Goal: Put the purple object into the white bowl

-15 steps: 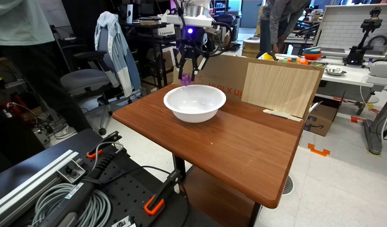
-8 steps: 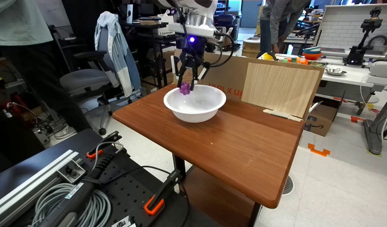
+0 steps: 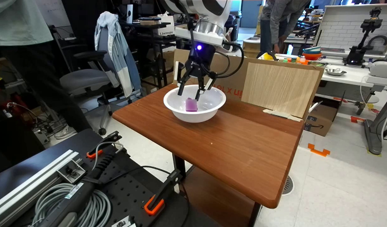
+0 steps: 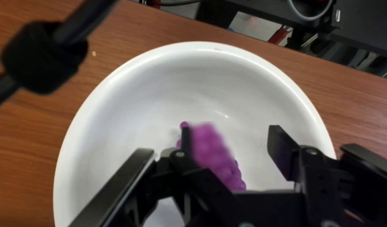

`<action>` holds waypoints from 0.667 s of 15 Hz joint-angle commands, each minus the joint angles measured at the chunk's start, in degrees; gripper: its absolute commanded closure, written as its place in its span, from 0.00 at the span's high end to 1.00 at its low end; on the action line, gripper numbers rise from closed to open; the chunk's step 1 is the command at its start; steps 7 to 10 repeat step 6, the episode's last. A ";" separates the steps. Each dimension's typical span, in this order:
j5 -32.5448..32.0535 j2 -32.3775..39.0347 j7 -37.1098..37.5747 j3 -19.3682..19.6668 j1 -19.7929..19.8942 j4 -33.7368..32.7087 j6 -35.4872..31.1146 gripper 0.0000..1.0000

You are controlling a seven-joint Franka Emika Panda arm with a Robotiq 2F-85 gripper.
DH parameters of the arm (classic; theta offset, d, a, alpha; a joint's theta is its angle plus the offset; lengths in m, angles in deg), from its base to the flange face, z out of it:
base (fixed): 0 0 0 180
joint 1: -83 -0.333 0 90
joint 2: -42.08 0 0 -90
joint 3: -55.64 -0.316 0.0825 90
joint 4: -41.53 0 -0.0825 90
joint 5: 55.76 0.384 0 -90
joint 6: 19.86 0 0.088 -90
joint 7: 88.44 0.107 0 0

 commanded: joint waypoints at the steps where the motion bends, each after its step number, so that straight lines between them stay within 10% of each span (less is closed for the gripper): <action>1: 1.50 -5.55 -3.21 -1.02 -0.06 4.49 4.86 0.94; 10: 0.36 -2.48 -2.47 -0.29 -0.90 1.45 4.76 1.00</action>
